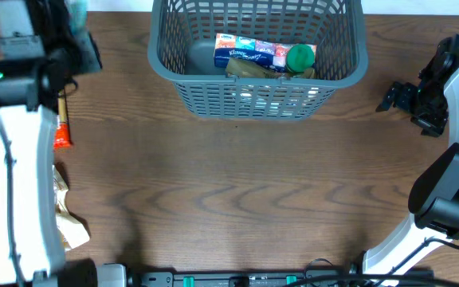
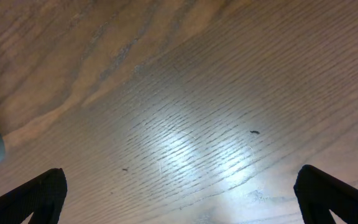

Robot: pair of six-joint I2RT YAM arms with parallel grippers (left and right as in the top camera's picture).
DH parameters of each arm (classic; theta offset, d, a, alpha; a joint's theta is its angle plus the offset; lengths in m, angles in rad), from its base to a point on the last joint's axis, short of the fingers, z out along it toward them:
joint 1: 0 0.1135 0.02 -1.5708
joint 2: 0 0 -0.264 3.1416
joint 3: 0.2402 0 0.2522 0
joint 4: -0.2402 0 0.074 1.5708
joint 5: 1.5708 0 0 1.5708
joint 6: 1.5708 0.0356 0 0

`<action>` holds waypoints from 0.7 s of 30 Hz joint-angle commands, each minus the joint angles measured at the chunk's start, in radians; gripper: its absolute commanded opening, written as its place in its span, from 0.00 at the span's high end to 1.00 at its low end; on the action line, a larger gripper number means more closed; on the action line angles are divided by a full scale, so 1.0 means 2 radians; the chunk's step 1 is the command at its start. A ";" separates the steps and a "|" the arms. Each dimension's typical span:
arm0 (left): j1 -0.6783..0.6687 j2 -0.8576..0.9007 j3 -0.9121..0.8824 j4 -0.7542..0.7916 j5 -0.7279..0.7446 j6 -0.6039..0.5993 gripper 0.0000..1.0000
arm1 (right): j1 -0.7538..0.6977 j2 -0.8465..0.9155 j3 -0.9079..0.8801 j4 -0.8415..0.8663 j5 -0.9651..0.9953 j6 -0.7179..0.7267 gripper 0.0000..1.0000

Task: Pack container
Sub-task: 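Carry the mint-green pouch into the basket and release it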

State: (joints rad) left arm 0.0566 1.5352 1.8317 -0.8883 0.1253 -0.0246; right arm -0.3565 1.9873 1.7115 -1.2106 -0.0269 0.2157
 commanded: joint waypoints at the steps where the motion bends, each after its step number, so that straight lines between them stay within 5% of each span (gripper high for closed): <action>1: -0.054 0.006 0.051 0.000 0.036 0.134 0.95 | 0.002 -0.003 -0.002 0.000 0.000 -0.011 0.01; 4: -0.111 0.008 0.062 0.034 0.032 0.285 0.95 | 0.002 -0.003 -0.002 0.000 0.000 -0.012 0.01; 8: -0.149 0.031 0.062 0.085 0.031 0.411 0.94 | 0.002 -0.003 -0.002 0.000 0.000 -0.011 0.01; 21: -0.172 0.191 0.062 0.243 0.081 0.443 0.94 | 0.002 -0.003 -0.002 -0.002 -0.004 -0.011 0.01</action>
State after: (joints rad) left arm -0.2829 1.8709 1.9453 -0.4160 0.2394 0.8360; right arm -0.3565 1.9873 1.7115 -1.2114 -0.0284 0.2031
